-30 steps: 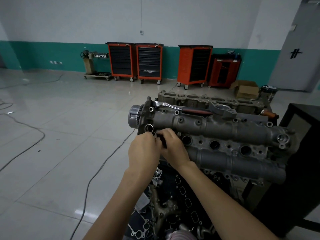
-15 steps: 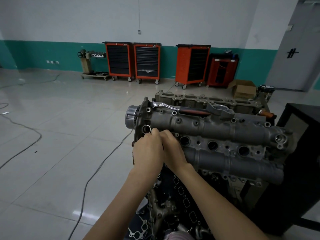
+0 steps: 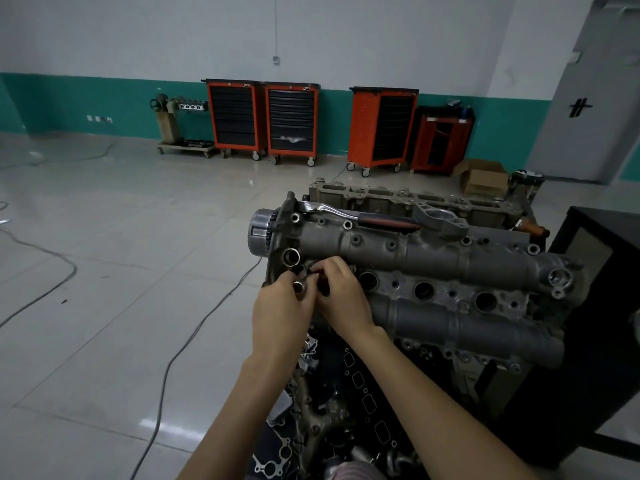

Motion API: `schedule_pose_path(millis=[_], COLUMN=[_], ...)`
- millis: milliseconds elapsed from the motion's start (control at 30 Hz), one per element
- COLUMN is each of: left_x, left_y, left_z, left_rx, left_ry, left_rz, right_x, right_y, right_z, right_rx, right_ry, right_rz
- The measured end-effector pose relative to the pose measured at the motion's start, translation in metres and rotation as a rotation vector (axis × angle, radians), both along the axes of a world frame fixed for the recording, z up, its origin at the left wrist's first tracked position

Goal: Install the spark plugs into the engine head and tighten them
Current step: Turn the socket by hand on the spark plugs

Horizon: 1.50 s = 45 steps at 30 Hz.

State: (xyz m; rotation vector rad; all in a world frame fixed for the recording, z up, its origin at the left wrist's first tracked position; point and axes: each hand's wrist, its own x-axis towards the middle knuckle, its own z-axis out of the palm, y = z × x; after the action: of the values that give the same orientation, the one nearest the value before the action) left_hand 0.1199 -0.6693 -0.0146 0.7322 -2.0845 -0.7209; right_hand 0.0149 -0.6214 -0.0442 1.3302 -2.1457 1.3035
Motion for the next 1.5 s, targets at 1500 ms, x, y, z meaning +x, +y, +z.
schedule_pose_path(millis=[1500], left_x=[0.032], left_y=[0.014], left_z=[0.014], left_rx=[-0.088], left_ry=[0.077], left_rz=[-0.086], right_x=[0.002], right_y=[0.003], right_z=[0.004], right_rx=[-0.044], right_ry=[0.052], right_rz=[-0.006])
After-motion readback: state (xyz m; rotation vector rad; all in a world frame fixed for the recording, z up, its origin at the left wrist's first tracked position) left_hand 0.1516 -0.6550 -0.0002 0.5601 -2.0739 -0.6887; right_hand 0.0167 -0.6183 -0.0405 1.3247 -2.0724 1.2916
